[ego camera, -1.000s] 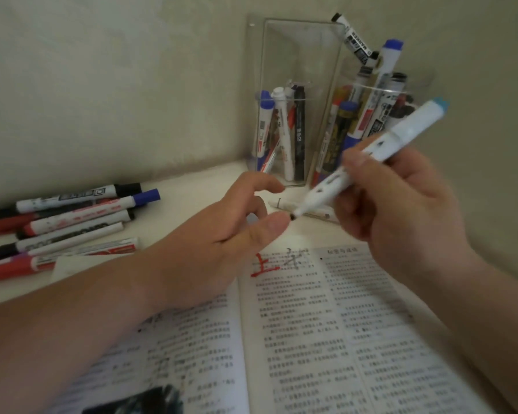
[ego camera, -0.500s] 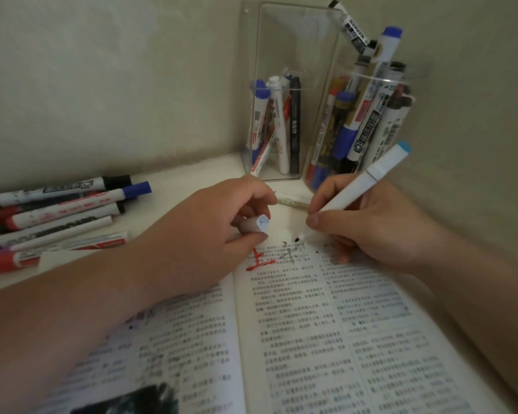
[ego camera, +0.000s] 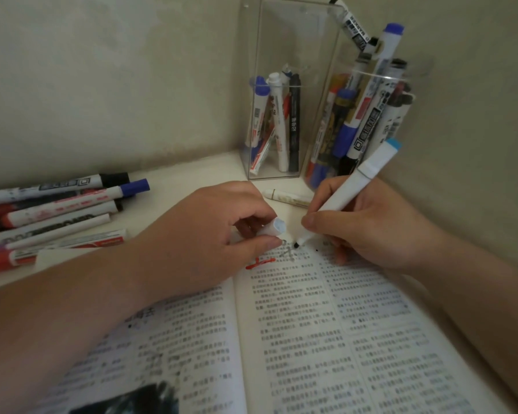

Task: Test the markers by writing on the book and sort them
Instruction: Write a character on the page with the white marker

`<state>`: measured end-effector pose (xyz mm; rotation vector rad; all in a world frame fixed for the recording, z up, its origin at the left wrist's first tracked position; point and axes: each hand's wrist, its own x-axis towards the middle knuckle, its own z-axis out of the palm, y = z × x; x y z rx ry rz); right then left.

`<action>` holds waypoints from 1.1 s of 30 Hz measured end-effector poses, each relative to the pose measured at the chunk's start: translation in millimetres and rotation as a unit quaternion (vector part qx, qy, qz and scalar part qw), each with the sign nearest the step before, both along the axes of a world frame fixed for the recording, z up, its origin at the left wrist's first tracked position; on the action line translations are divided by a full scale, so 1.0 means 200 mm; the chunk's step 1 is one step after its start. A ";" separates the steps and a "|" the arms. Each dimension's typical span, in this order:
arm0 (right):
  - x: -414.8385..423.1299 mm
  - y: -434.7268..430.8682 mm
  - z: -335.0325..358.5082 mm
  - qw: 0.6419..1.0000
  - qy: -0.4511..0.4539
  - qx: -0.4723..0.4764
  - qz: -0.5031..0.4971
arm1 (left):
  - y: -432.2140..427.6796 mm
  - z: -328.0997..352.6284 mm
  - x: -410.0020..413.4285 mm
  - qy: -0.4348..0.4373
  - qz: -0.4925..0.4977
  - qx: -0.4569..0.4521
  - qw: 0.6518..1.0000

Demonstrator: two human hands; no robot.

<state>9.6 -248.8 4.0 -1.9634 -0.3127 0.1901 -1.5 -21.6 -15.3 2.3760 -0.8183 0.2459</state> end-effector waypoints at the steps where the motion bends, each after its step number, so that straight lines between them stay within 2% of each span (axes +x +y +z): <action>1: 0.00 0.00 0.00 1.000 -0.003 -0.001 -0.005 | 0.00 0.00 0.00 0.001 -0.001 0.001 1.000; 7: 0.03 0.00 -0.01 0.999 -0.028 -0.021 -0.027 | 0.00 -0.01 0.00 0.000 0.002 0.013 1.000; 12: 0.02 -0.01 -0.01 1.000 -0.004 0.005 -0.013 | 0.00 0.00 0.00 0.001 0.001 0.014 1.000; 19: 0.00 -0.02 0.01 0.999 0.019 -0.011 0.025 | 0.00 0.00 0.00 -0.002 -0.001 0.006 1.000; 33: 0.00 -0.01 0.01 0.999 -0.023 -0.008 0.029 | 0.00 0.01 -0.01 0.022 -0.016 0.011 1.000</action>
